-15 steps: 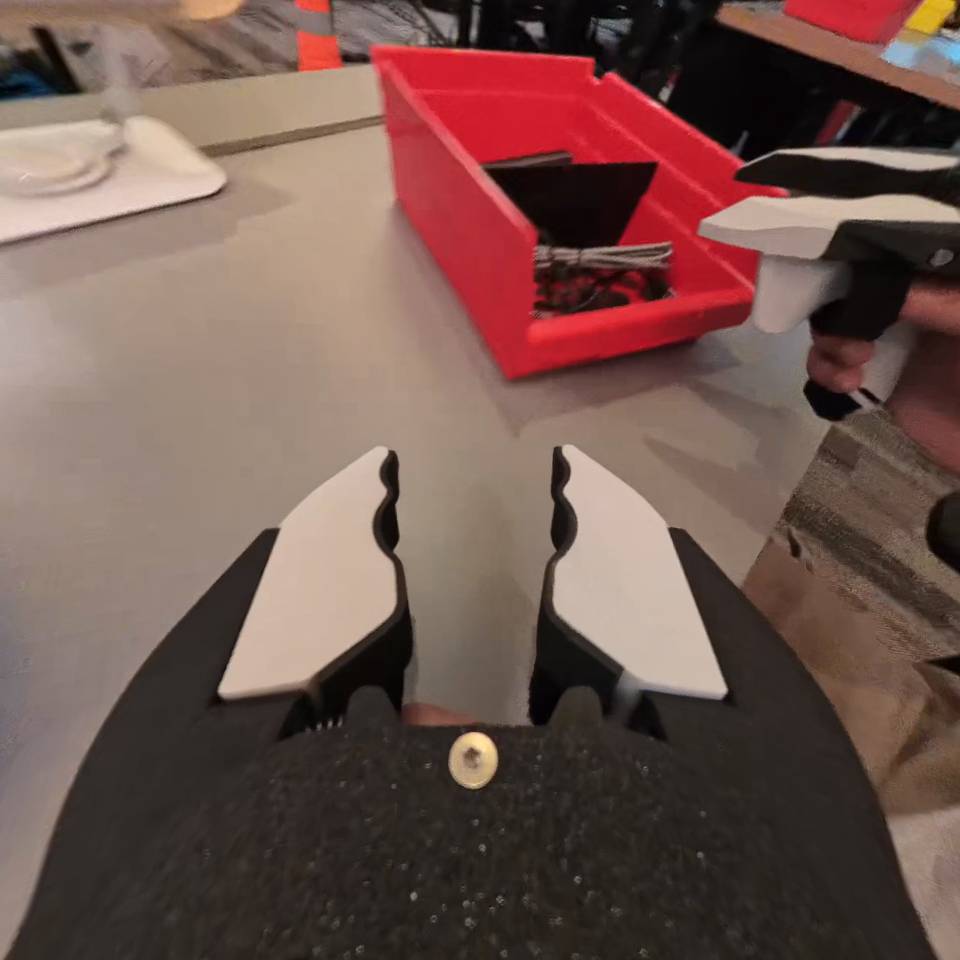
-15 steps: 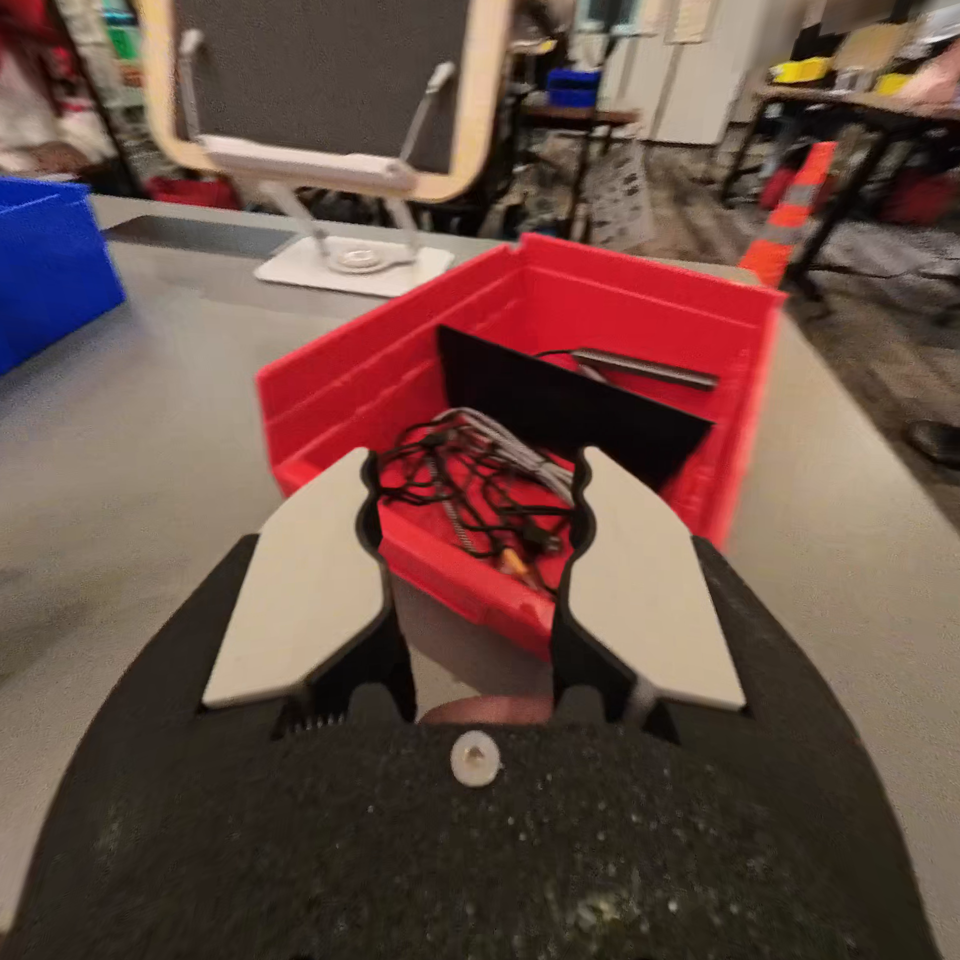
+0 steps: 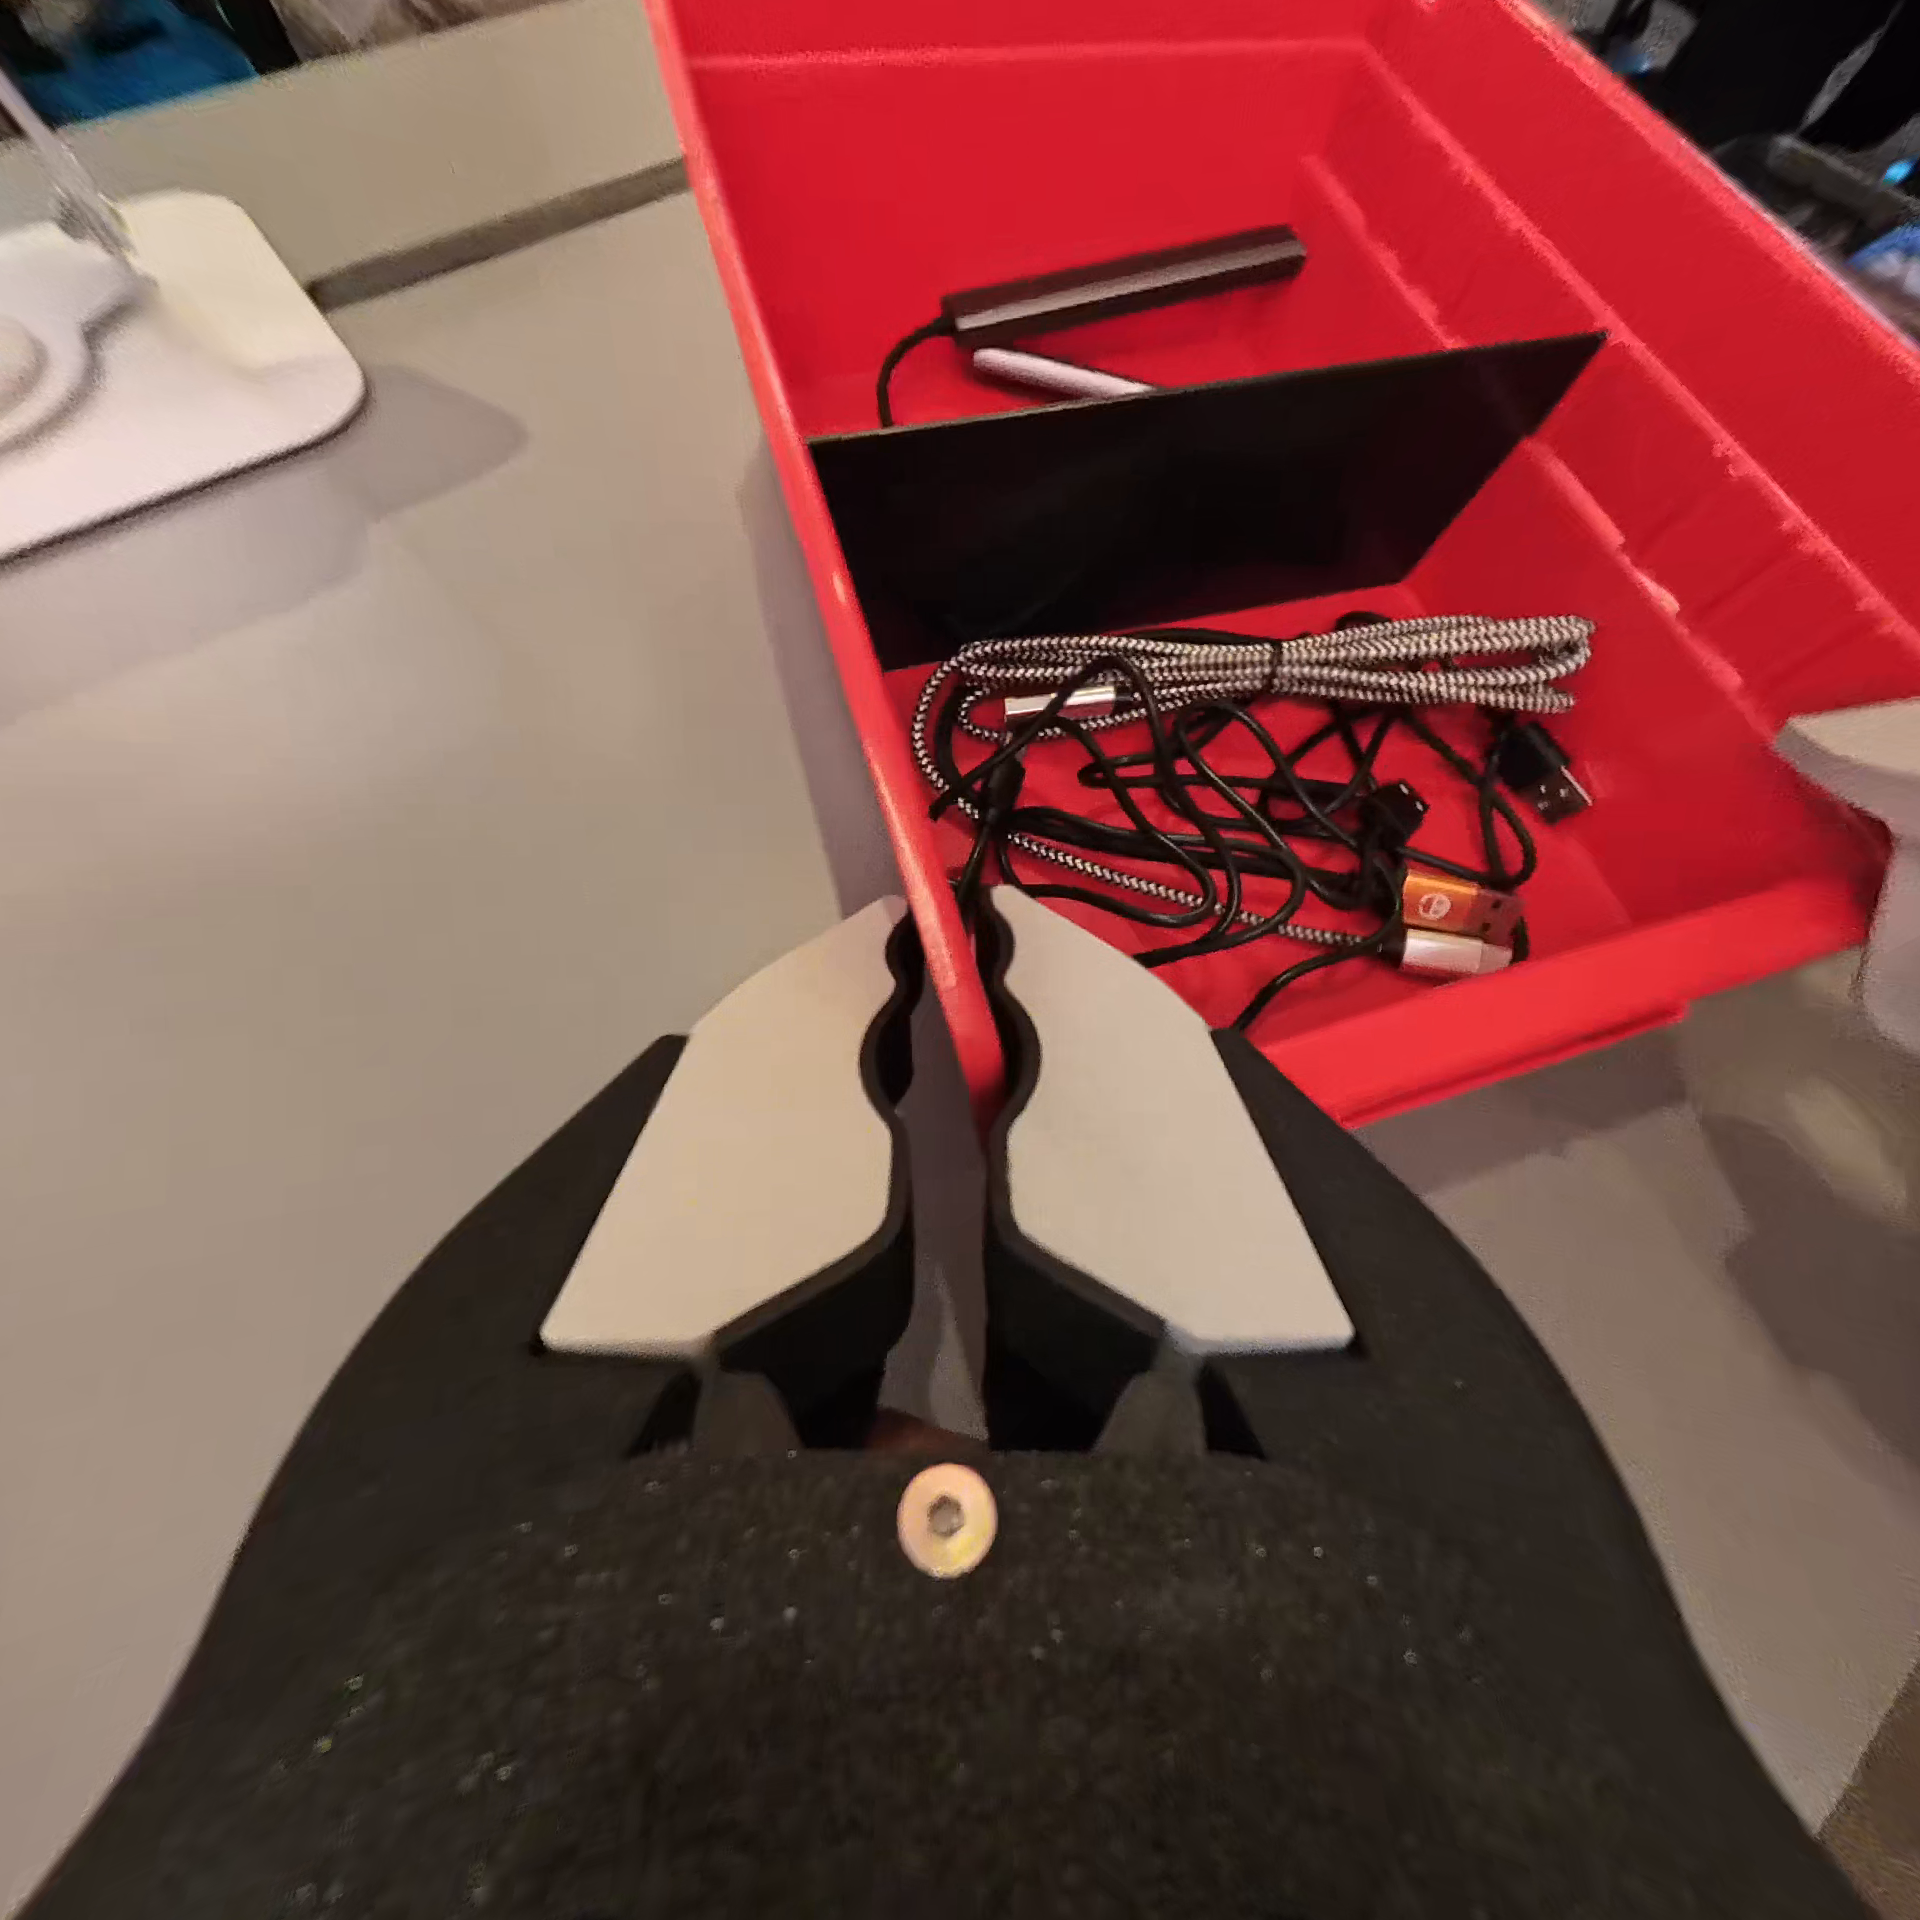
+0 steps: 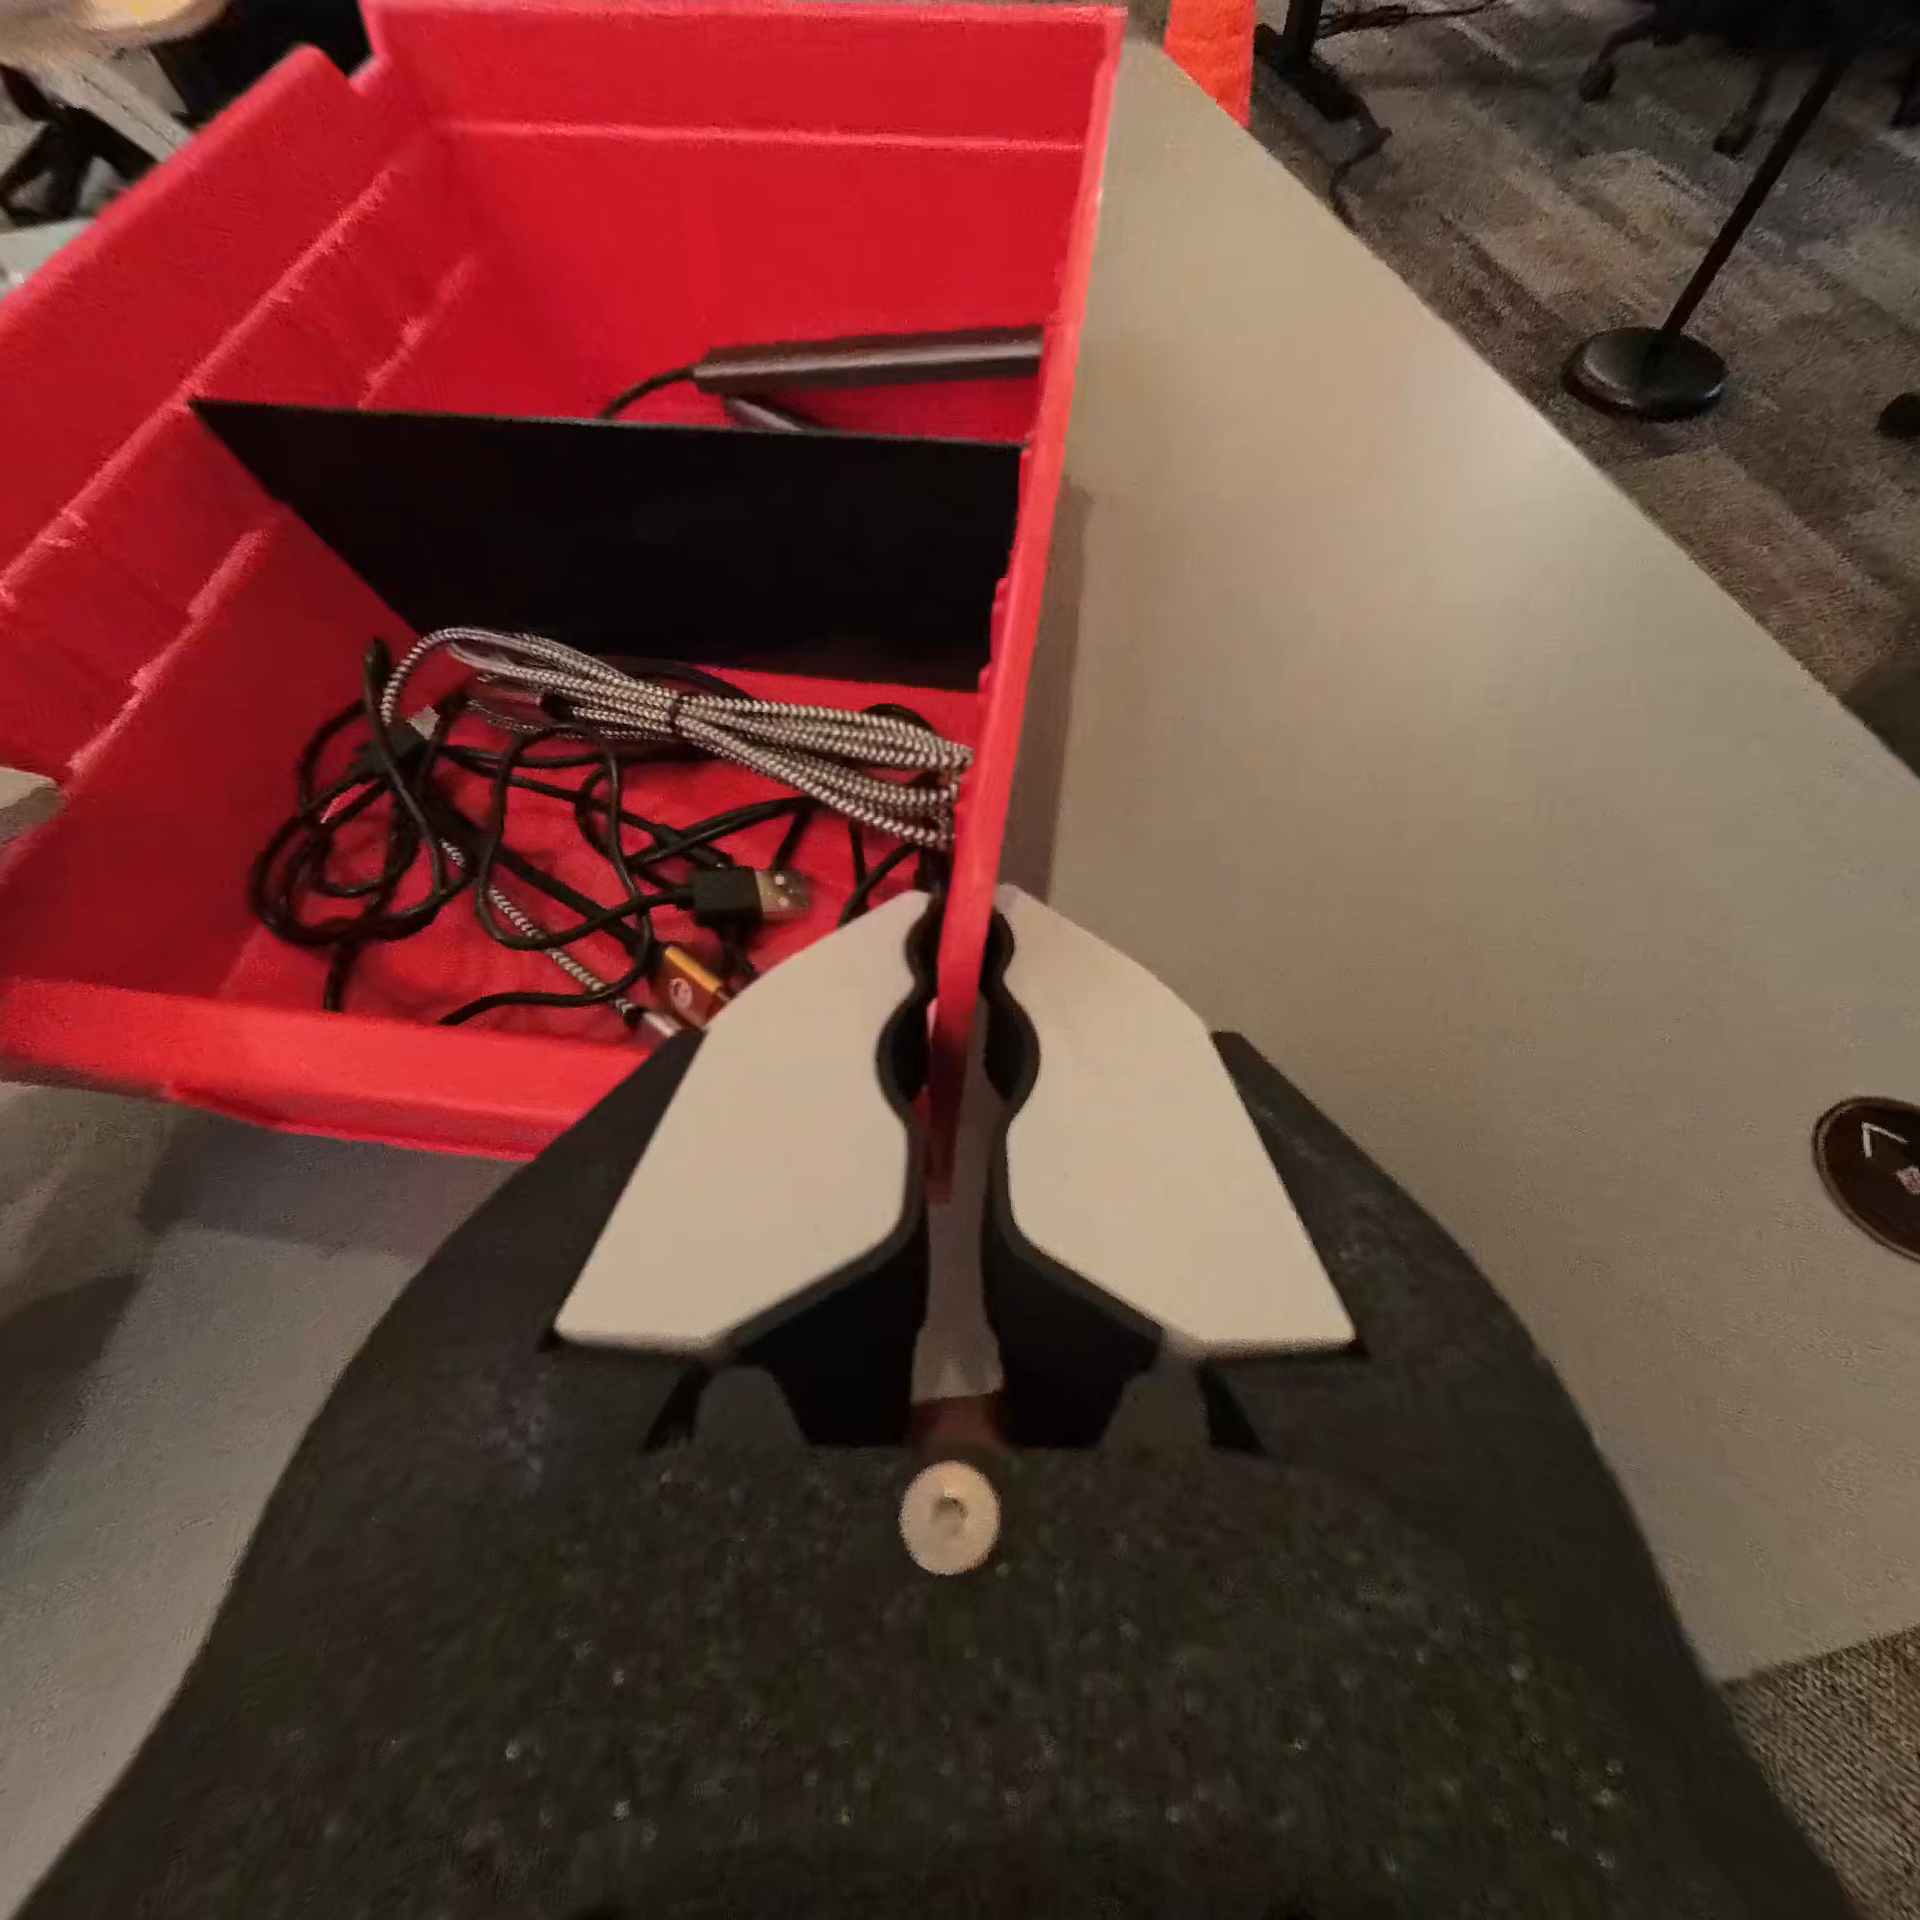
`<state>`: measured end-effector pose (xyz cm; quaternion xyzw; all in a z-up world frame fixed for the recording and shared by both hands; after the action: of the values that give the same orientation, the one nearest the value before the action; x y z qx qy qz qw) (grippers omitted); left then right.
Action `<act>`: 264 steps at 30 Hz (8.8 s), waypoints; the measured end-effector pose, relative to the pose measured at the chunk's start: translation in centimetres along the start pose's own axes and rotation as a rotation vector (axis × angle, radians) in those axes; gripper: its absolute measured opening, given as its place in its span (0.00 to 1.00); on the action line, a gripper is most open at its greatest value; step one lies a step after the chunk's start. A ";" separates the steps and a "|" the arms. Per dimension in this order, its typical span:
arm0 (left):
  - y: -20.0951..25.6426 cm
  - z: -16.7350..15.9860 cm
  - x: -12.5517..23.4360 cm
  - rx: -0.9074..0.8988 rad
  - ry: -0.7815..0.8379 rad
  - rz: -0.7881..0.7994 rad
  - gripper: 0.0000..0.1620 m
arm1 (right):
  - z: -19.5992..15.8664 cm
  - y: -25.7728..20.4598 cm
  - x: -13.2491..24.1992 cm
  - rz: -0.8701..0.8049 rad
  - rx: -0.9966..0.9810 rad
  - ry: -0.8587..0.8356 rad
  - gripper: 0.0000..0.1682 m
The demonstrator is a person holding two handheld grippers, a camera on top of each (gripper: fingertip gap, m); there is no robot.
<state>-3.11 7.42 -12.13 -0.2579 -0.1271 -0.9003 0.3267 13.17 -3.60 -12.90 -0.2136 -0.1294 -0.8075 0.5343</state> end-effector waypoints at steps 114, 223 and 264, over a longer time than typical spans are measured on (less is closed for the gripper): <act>10.0 2.7 -4.5 -0.059 0.112 0.131 0.12 | 4.5 11.6 -6.6 0.117 0.265 -0.048 0.05; -20.8 -13.8 24.4 0.154 0.125 0.332 0.16 | 0.4 0.4 0.7 0.357 -0.078 0.039 0.11; -21.2 -14.3 24.6 0.178 0.106 0.381 0.17 | 0.4 0.4 0.9 0.306 0.050 0.058 0.13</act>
<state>-38.50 4.84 -11.88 -0.1997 -0.1375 -0.8198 0.5188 13.27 -4.28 -12.13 -0.1941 -0.0999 -0.7192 0.6597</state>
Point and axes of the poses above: each gripper's, where its closed fingertips meet, x back along the fingers, z out of its top, y = z × x across the jaws, the point moved 2 cm from there along x, back along the fingers, and after that the axes turned 3 degrees about x, right-handed, at the moved point
